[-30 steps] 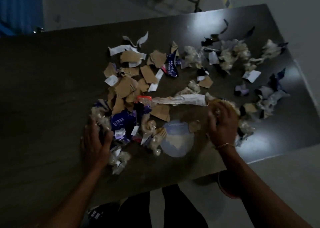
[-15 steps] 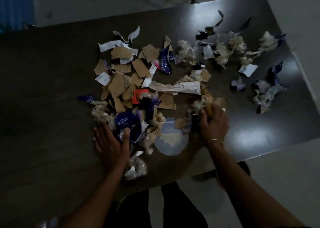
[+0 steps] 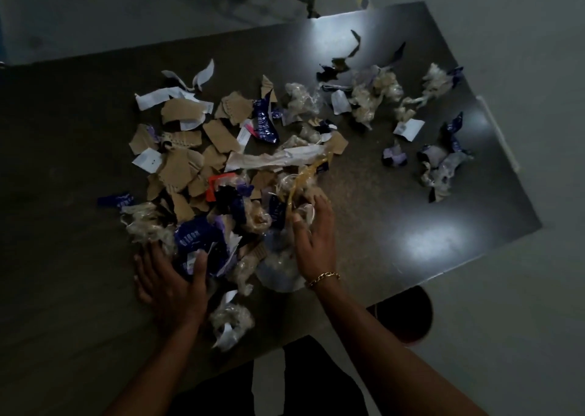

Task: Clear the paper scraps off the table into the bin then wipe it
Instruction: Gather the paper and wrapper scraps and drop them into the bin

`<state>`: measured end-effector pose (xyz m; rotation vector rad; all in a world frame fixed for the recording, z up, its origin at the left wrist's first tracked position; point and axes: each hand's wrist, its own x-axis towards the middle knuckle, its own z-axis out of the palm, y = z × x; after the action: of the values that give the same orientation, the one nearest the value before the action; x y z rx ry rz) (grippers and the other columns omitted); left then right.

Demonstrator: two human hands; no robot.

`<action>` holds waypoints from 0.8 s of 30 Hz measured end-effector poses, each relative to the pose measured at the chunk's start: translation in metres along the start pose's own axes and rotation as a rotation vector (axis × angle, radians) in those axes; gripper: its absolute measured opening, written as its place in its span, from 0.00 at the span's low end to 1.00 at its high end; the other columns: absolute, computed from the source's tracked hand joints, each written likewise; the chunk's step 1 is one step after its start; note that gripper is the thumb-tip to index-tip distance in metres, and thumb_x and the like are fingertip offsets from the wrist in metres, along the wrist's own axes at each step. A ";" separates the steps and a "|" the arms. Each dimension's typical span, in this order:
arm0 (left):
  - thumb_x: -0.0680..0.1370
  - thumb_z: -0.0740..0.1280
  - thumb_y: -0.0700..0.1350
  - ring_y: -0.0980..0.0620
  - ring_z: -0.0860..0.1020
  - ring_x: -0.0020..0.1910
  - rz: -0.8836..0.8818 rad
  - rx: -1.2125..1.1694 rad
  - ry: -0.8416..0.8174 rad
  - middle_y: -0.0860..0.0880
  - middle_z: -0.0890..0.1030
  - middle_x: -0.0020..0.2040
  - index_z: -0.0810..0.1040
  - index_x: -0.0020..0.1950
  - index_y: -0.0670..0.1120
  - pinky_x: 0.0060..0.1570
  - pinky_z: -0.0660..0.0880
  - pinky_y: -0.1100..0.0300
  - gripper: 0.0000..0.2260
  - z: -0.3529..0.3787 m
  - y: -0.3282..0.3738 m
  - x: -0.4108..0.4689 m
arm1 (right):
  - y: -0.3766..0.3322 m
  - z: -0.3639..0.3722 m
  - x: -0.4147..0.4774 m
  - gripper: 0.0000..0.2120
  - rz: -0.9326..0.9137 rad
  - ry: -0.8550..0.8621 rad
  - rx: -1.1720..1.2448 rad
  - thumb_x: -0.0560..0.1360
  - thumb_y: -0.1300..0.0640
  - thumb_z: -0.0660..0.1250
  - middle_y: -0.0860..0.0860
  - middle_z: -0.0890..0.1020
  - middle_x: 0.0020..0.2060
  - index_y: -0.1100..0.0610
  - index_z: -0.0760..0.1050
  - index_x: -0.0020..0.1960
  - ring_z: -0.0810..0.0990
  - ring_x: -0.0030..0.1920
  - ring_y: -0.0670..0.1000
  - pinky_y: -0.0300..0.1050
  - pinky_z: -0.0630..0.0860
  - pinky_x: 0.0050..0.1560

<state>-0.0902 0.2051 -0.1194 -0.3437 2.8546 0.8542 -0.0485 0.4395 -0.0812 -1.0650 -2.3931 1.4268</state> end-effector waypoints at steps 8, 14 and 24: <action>0.72 0.49 0.79 0.43 0.50 0.83 -0.037 0.030 -0.032 0.42 0.53 0.84 0.51 0.84 0.47 0.80 0.48 0.37 0.49 -0.001 0.000 0.001 | 0.039 -0.121 0.061 0.25 0.041 0.141 -0.068 0.80 0.44 0.62 0.53 0.71 0.72 0.52 0.69 0.74 0.70 0.70 0.50 0.46 0.67 0.65; 0.69 0.50 0.78 0.41 0.49 0.83 -0.085 0.114 -0.013 0.41 0.52 0.84 0.50 0.84 0.46 0.78 0.47 0.36 0.52 0.008 0.004 0.002 | 0.091 -0.233 0.178 0.27 0.112 0.422 -0.364 0.81 0.43 0.60 0.54 0.65 0.78 0.53 0.68 0.76 0.65 0.76 0.56 0.54 0.65 0.73; 0.72 0.47 0.79 0.40 0.50 0.83 -0.051 0.289 -0.023 0.39 0.53 0.84 0.54 0.82 0.39 0.77 0.50 0.34 0.53 0.014 0.001 -0.002 | 0.110 -0.218 0.234 0.35 0.073 0.093 -0.277 0.77 0.33 0.58 0.57 0.69 0.75 0.53 0.68 0.76 0.65 0.76 0.59 0.64 0.66 0.74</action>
<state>-0.0880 0.2142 -0.1304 -0.3641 2.8780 0.4233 -0.0640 0.7764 -0.1045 -1.2624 -2.5590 1.0583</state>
